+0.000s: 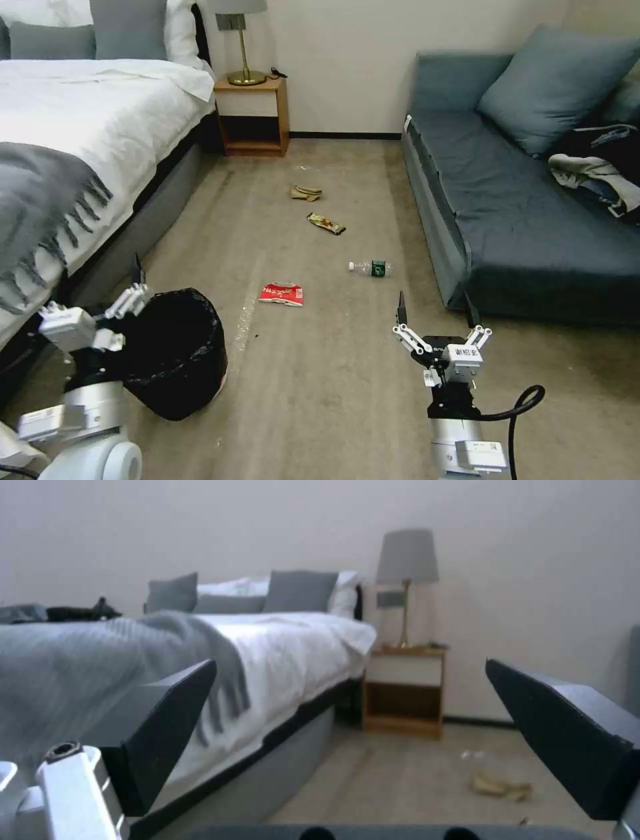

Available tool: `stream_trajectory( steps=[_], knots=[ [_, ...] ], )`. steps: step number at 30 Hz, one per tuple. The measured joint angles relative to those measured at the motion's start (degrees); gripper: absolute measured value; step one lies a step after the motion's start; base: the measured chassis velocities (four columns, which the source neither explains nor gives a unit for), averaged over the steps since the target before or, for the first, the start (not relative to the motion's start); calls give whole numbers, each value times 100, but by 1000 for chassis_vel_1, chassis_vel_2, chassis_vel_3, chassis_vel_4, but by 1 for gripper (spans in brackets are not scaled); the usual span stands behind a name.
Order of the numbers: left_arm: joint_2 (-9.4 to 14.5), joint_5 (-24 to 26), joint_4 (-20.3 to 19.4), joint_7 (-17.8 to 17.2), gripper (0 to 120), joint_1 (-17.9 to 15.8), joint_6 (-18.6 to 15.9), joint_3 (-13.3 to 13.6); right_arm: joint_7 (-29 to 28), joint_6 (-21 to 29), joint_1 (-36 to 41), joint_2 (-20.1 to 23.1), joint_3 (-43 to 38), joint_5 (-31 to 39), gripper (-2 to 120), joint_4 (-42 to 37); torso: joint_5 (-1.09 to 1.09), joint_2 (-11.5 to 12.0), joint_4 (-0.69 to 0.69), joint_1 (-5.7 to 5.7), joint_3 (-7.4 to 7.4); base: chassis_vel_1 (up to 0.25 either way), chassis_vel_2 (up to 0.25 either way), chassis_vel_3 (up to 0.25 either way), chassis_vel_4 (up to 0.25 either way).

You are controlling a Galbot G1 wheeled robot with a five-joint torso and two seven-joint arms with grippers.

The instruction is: Pick up the trash bin, then pick up the garbage on the floor and place it into the trash bin.

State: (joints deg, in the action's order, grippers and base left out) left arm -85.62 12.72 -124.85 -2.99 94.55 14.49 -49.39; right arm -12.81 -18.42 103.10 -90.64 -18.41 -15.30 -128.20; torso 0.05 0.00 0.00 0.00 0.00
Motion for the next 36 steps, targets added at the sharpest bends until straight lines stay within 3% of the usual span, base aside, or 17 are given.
stream_trajectory(
  steps=[3, 5, 6, 7, 9, 11, 14, 15, 16, 18, 22, 23, 29, 36],
  knots=[
    [1, -199, 199, -25, 100, -35, -80, -23, 2, -35, -42, -15, 1, -58, 100, 172, -8, 0, -1, 0, -1, 0, 0, 0, 0],
    [34, -335, 315, -144, 100, -55, -446, -49, -8, -9, -189, -22, -26, -183, 100, 465, 0, 0, -1, 0, 0, 0, 0, 0, 0],
    [94, -396, 369, -365, 100, -70, -799, -79, -3, 60, -349, -26, -71, -292, 100, 790, -9, 1, 0, 0, 0, 0, 0, 0, 0],
    [94, -396, 369, -365, 100, -70, -799, -79, -3, 60, -349, -26, -71, -292, 100, 790, -9, 1, 0, 0, 0, 0, 0, 0, 0],
    [204, -406, 451, -852, 100, -119, -1291, -120, -12, 95, -442, -23, -110, -357, 100, 925, 9, 2, 2, 0, -1, 0, 0, 0, 0],
    [344, -215, 510, -1401, 100, -189, -1849, -166, -7, 109, -462, -21, -119, -372, 100, 955, 9, 2, 0, 0, 0, 0, 0, 0, 0],
    [383, -65, 523, -1530, 100, -208, -2036, -185, -7, 111, -464, -21, -119, -372, 100, 959, 9, 2, 1, 0, 0, 0, 0, 0, 0],
    [465, 337, 528, -1723, 100, -239, -2356, -231, -5, 121, -467, -21, -120, -372, 100, 962, 4, 2, 0, 0, 0, 0, 0, 0, 0],
    [465, 337, 528, -1723, 100, -239, -2356, -231, -5, 121, -467, -21, -120, -372, 100, 962, 4, 2, 0, 0, 0, 0, 0, 0, 0],
    [573, 918, 554, -1809, 100, -285, -2667, -289, -8, 177, -485, -4, -120, -366, 100, 963, -2, 1, 0, 0, -1, 0, 0, 0, 0],
    [666, 1371, 690, -1702, 100, -405, -2863, -419, 26, 660, -572, 99, -53, -118, 100, 983, -13, 1, -1, 0, -1, 0, 0, 0, 0],
    [699, 1536, 772, -1613, 100, -478, -2931, -488, 62, 994, -631, 161, 7, 65, 100, 986, -16, 2, -1, 0, -1, 0, 0, 0, 0],
    [692, 1687, 864, -1504, 100, -512, -2950, -519, 502, 1604, -836, 461, -23, 416, 100, 927, -12, 1, -2, 0, -1, 0, 0, 0, 0],
    [615, 1628, 914, -1429, 100, -402, -2955, -547, 968, 1811, -1372, 913, -405, 548, 100, 1033, -9, 1, -1, 0, -1, 0, 0, 0, 0]
  ],
)
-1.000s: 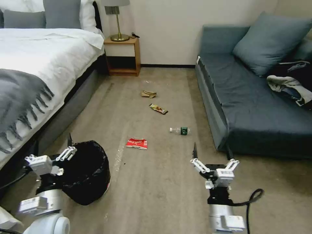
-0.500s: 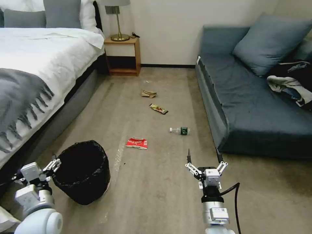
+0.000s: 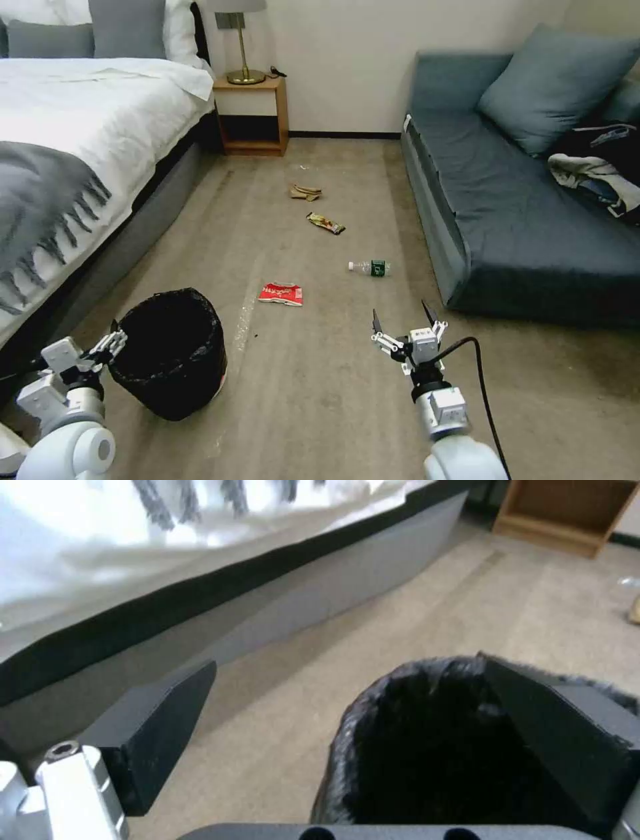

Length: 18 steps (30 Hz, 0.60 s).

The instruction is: Pick up the trash bin, then pick up the garbage on the floor and place it into the trash bin.

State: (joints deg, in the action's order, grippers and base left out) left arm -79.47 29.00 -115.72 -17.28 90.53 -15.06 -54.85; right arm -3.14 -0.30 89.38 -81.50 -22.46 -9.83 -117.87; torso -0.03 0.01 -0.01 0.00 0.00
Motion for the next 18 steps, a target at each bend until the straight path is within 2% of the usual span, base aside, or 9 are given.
stream_trajectory(
  steps=[5, 8, 9, 12, 18],
  knots=[
    [-32, -21, 86, 13, 100, -21, 3, -30, 161, -57, -354, 380, -384, 115, 100, 204, 1, 0, 1, 0, 0, 0, 0, 0, 0],
    [-33, -7, 176, 46, 100, -80, 4, -27, 182, -31, -351, 442, -384, 206, 100, 208, 1, 0, 1, 0, 0, 0, 0, 0, 0],
    [-33, -7, 176, 46, 100, -80, 4, -27, 182, -31, -351, 442, -384, 206, 100, 208, 1, 0, 1, 0, 0, 0, 0, 0, 0],
    [-39, 158, 535, 227, 100, -330, -84, 93, 251, -40, -298, 335, -323, 299, 100, 199, 3, 0, 0, 0, 0, 0, 0, 0, 0],
    [-83, 323, 742, 313, 100, -506, -324, 200, 277, -130, -257, 301, -270, 270, 100, 199, 4, 0, 0, 0, 0, 0, 0, 0, 0]
  ],
)
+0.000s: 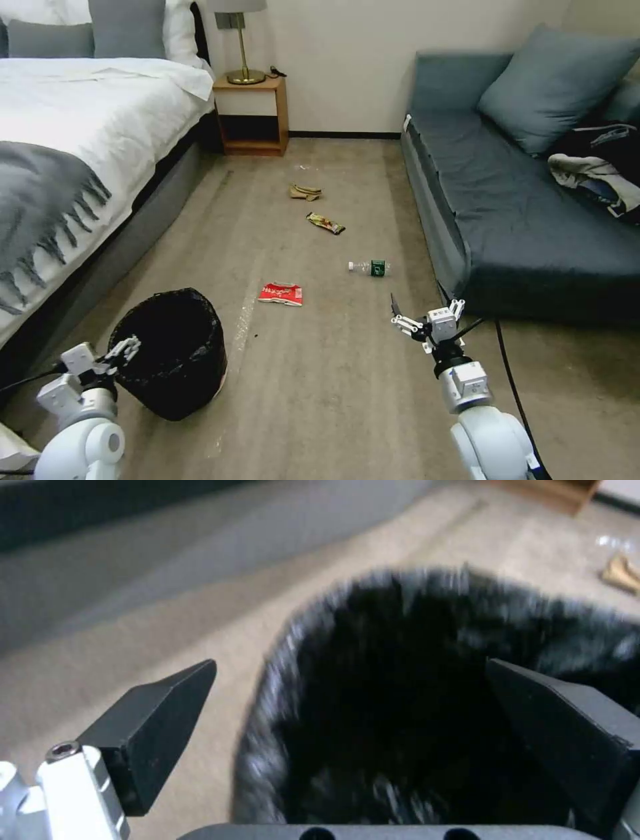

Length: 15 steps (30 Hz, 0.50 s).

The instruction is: Pick up the trash bin, then pick up the garbage on the floor and place it into the trash bin.

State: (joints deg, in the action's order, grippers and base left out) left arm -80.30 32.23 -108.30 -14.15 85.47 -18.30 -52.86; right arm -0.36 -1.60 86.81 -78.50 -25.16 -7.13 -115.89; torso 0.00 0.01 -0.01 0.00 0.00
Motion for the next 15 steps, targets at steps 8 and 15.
stream_trajectory(
  steps=[8, 15],
  knots=[
    [9, 246, 17, -302, 100, -106, -1013, -55, 106, 9, 102, 9, 28, 190, 100, -148, 0, 0, 1, 0, 0, 0, 0, 0, 0],
    [69, 343, 97, -388, 98, -257, -1484, -61, 162, -5, 152, -38, 53, 176, 100, -161, 0, -1, 1, 0, 0, 0, 0, 0, 0]
  ],
)
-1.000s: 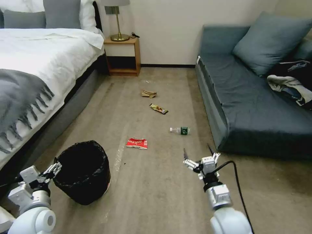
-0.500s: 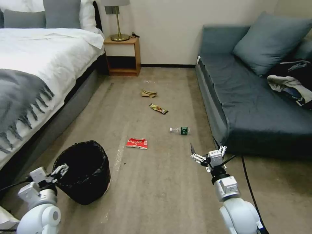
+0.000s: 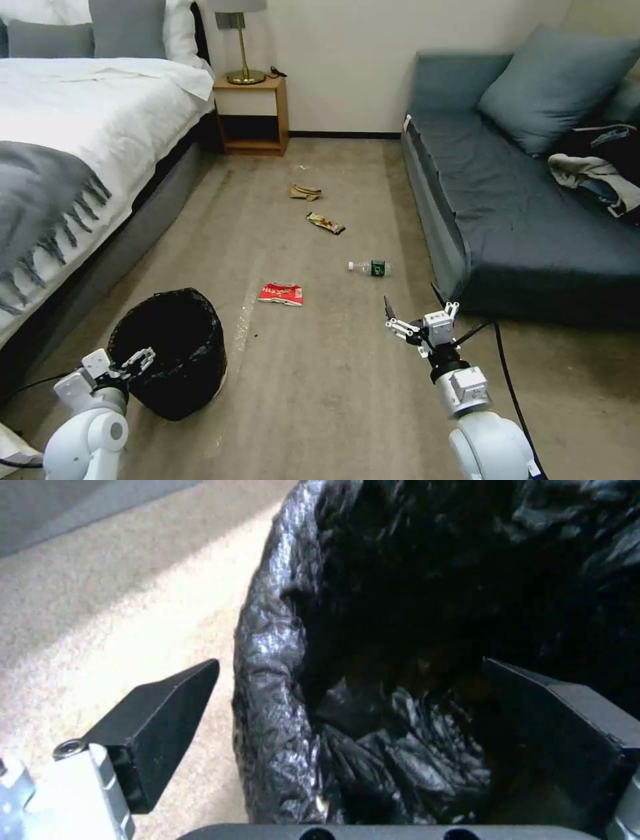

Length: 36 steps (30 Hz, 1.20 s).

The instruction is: Pick up the trash bin, then pick up the garbage on the floor and place it into the trash bin.

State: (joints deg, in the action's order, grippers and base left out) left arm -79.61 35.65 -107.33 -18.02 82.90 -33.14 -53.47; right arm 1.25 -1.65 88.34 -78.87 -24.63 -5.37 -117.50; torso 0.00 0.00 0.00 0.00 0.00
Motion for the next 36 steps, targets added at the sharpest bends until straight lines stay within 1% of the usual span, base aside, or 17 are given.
stream_trajectory(
  steps=[3, 5, 7, 8, 9, 11, 13, 14, 15, 19, 21, 22, 24, 27, 32, 34, 36],
  knots=[
    [21, -9, 52, -30, 95, -34, -115, -2, 6, -19, 30, -5, 1, 0, 100, -6, -4, -1, 0, 0, 1, 0, 0, 0, 0],
    [34, -38, 57, -43, 86, -18, -198, -14, 11, -55, 56, -5, -7, 0, 100, -5, -4, -1, 0, 0, 0, 0, 0, 0, 0],
    [34, -46, 48, -44, 84, -8, -208, -16, 11, -67, 59, -4, -9, -1, 100, -3, -3, -1, 0, 0, 1, 0, 0, 0, 0],
    [35, -56, 36, -45, 78, 2, -216, -16, 12, -95, 59, -5, -9, 0, 100, 7, -1, -1, 0, 0, 1, 0, 0, 0, 0],
    [35, -56, 36, -45, 78, 2, -216, -16, 12, -95, 59, -5, -9, 0, 100, 7, -1, -1, 0, 0, 1, 0, 0, 0, 0],
    [34, -63, 22, -47, 70, 7, -222, -16, 25, -156, 59, -16, 0, -10, 100, 37, 0, -1, 0, 0, 0, 0, 0, 0, 0],
    [33, -68, 21, -48, 67, 9, -222, -16, 28, -180, 58, -18, 7, -20, 100, 49, 0, -1, 0, 0, 0, 0, 0, 0, 0],
    [32, -73, 20, -52, 60, 11, -222, -16, 30, -206, 58, -20, 16, -30, 100, 64, 0, -1, 0, 0, 1, 0, 0, 0, 0],
    [32, -73, 20, -52, 60, 11, -222, -16, 30, -206, 58, -20, 16, -30, 100, 64, 0, -1, 0, 0, 1, 0, 0, 0, 0],
    [19, -99, 13, -73, 40, 24, -214, -23, 16, -312, 40, 10, 32, -53, 100, 137, 0, 0, 0, 0, 0, 0, 0, 0, 0],
    [18, -100, 13, -74, 39, 24, -213, -25, 14, -315, 37, 12, 33, -52, 100, 139, 0, -1, 0, 0, 0, 0, 0, 0, 0],
    [12, -103, 13, -80, 30, 26, -207, -35, -23, -338, 17, 29, 48, -11, 100, 155, 0, 0, 1, 0, 0, 0, 0, 0, 0],
    [11, -104, 13, -81, 30, 27, -205, -37, -39, -341, 12, 32, 53, 2, 100, 159, -1, -1, 1, 0, 0, 0, 0, 0, 0],
    [-10, -114, -6, -84, 11, 52, -184, -45, -197, -435, -61, 71, 150, 153, 100, 224, 0, -1, 1, 0, 0, 0, 0, 0, 0],
    [-17, -104, -98, -77, 5, 89, -95, -47, -34, -632, -93, 96, 142, 267, 100, 310, 3, 0, -2, 0, 0, 0, 0, 0, 0],
    [-8, -218, -185, -78, 5, 126, 61, -71, 327, -676, -34, 99, 70, 423, 100, 281, 4, 0, -2, 0, 0, 0, 0, 0, 0],
    [0, -386, -236, -83, 5, 149, 197, -77, 255, -750, -21, 111, 124, 503, 100, 272, 2, 0, -1, 0, 0, 0, 0, 0, 0]
  ],
)
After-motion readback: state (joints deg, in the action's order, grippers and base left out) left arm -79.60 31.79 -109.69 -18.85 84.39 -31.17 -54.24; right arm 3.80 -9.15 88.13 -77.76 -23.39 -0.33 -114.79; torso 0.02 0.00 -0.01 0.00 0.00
